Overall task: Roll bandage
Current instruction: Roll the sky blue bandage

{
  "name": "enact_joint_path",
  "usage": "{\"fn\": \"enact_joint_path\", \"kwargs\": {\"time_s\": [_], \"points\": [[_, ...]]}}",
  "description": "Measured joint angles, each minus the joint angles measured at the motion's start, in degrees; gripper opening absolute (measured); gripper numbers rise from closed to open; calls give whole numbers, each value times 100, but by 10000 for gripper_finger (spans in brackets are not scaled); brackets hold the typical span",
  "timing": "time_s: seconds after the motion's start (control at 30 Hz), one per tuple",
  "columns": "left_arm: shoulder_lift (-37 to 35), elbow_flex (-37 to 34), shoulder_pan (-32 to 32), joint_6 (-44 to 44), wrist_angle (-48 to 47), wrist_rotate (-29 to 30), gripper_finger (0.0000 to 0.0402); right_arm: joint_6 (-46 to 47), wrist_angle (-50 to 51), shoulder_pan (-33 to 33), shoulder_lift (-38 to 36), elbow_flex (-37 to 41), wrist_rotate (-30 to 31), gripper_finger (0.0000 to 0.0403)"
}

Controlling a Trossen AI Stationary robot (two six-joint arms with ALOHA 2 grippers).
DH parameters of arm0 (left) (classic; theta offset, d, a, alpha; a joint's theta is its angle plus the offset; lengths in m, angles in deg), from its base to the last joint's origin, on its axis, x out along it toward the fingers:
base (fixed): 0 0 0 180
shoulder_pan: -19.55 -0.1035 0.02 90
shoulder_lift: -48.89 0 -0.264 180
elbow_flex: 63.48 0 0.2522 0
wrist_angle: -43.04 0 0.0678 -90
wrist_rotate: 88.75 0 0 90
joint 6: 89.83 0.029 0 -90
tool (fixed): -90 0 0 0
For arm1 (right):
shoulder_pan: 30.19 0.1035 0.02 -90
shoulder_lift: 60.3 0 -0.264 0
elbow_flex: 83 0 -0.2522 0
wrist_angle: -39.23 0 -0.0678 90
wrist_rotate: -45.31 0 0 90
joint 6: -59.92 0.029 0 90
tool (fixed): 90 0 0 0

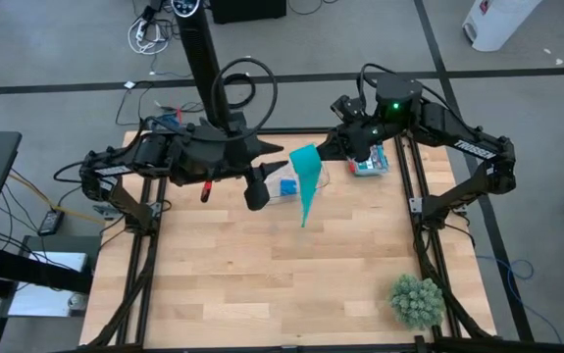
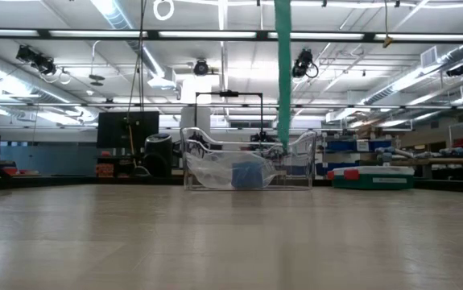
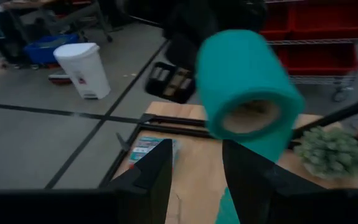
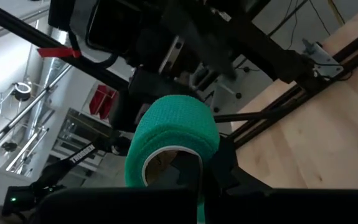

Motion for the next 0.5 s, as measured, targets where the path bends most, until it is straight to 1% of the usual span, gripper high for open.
{"fn": "enact_joint_path", "kwargs": {"time_s": [0.17, 0.33, 0.5], "points": [[0, 0, 0, -26, 49, -110, 147, -135, 55, -51, 0, 0, 146, 0], [0, 0, 0, -11, 408, -93, 147, -190, 10, -75, 2, 23, 165, 0], [4, -15, -5, 15, 456, 23, 147, -122, -98, -52, 2, 175, 159, 0]]}}
